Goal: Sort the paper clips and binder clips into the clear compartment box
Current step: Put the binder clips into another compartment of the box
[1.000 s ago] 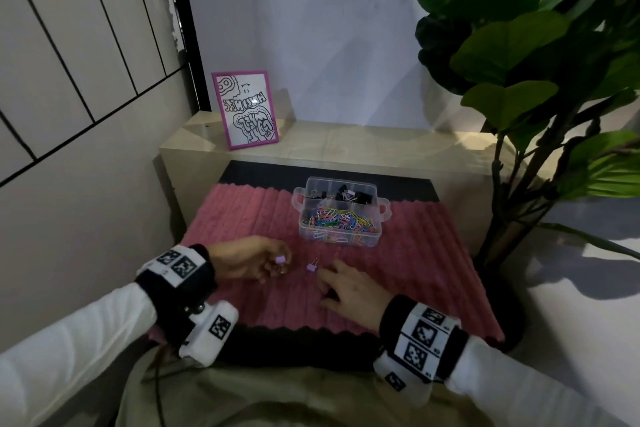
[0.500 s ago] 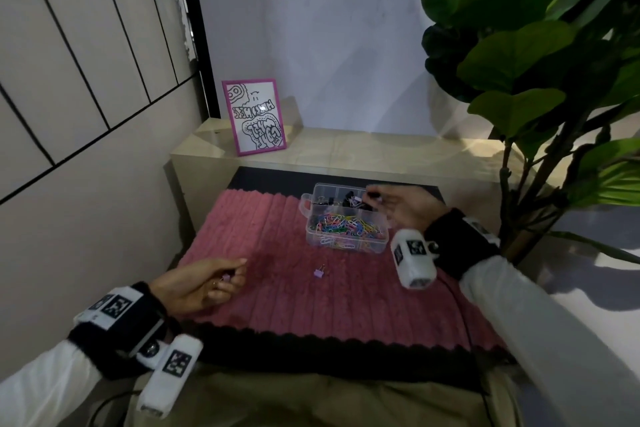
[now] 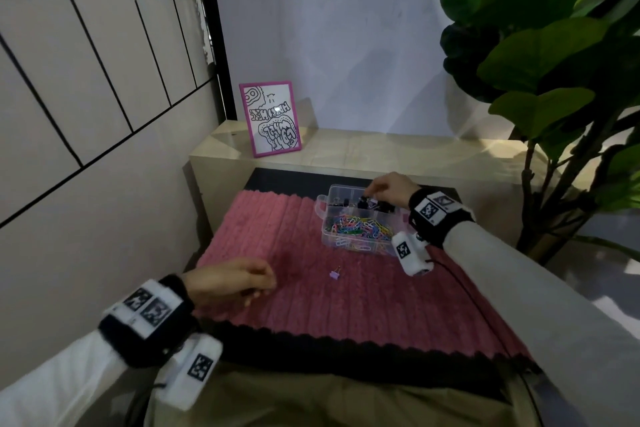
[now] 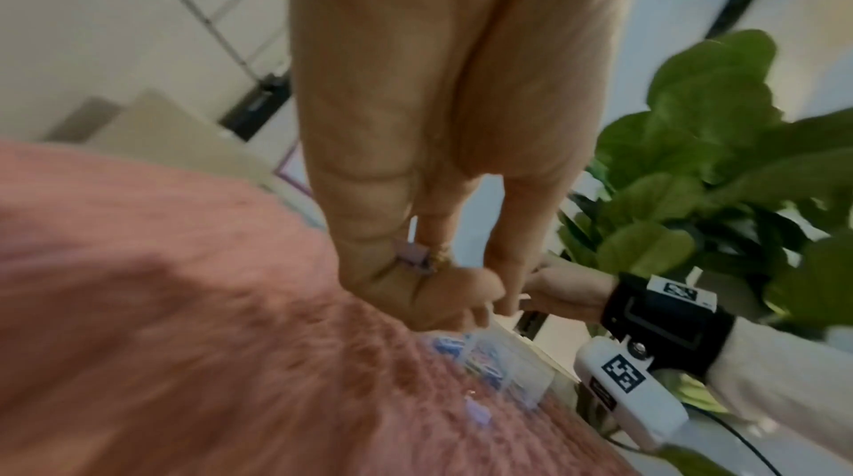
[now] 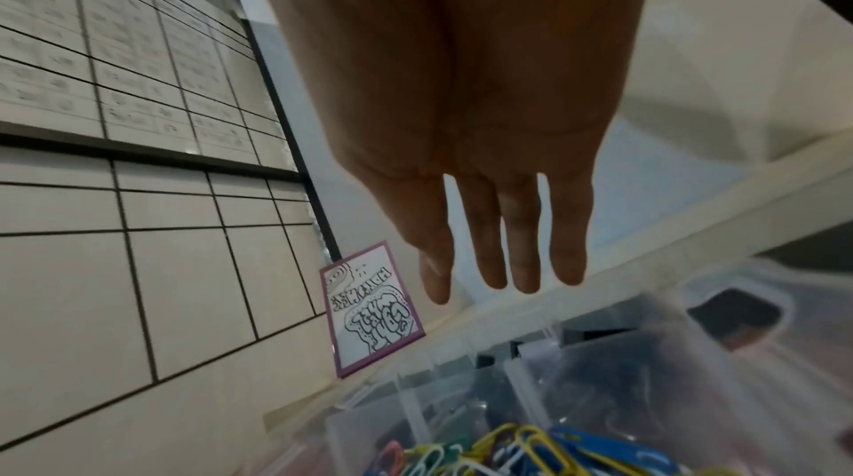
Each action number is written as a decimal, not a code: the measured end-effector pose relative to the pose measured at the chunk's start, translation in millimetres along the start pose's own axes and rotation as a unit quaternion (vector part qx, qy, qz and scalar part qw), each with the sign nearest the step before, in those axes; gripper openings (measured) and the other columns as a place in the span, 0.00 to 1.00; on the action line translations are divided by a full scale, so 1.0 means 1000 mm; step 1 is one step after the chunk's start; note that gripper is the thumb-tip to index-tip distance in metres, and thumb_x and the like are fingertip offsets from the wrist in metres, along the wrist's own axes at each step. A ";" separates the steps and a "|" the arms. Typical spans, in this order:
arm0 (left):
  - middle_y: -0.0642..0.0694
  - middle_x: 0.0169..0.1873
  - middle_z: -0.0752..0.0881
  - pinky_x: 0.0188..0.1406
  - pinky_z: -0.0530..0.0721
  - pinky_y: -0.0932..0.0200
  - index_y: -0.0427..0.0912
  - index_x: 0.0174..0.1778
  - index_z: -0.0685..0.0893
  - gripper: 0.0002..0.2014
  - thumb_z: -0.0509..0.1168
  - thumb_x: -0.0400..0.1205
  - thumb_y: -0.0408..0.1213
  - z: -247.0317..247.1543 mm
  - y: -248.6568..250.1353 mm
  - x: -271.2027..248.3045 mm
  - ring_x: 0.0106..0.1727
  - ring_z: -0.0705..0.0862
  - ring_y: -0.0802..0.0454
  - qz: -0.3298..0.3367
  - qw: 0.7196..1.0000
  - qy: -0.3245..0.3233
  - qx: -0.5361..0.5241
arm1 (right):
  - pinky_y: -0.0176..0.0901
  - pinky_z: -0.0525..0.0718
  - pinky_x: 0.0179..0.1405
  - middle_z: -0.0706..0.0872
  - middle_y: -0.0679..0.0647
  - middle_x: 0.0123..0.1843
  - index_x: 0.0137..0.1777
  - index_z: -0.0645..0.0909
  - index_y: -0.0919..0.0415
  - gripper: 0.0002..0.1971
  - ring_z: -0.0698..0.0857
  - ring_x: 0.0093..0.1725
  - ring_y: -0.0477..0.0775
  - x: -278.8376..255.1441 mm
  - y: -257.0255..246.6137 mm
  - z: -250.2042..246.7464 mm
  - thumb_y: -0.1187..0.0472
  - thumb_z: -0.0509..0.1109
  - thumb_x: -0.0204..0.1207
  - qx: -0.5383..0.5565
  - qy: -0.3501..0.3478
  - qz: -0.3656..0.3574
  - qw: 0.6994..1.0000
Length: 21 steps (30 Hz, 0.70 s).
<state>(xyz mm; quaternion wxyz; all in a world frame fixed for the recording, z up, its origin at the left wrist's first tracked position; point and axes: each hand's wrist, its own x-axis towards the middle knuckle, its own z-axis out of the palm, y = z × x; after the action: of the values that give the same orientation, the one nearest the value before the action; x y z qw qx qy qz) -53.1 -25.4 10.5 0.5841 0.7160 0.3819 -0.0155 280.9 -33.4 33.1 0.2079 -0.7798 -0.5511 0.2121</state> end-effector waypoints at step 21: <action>0.40 0.43 0.83 0.26 0.76 0.74 0.32 0.50 0.80 0.07 0.63 0.80 0.32 0.049 0.065 0.098 0.27 0.81 0.69 0.069 0.927 -0.044 0.365 | 0.35 0.81 0.17 0.82 0.62 0.28 0.53 0.74 0.65 0.14 0.82 0.17 0.48 -0.065 0.062 0.014 0.52 0.60 0.81 0.207 -0.023 0.158 0.965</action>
<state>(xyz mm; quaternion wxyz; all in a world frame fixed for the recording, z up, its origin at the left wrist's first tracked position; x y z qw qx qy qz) 74.2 -16.9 2.6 0.2980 0.9031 0.2734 -0.1447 301.2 -112.7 -6.8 0.3161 -0.7917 -0.3697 0.3696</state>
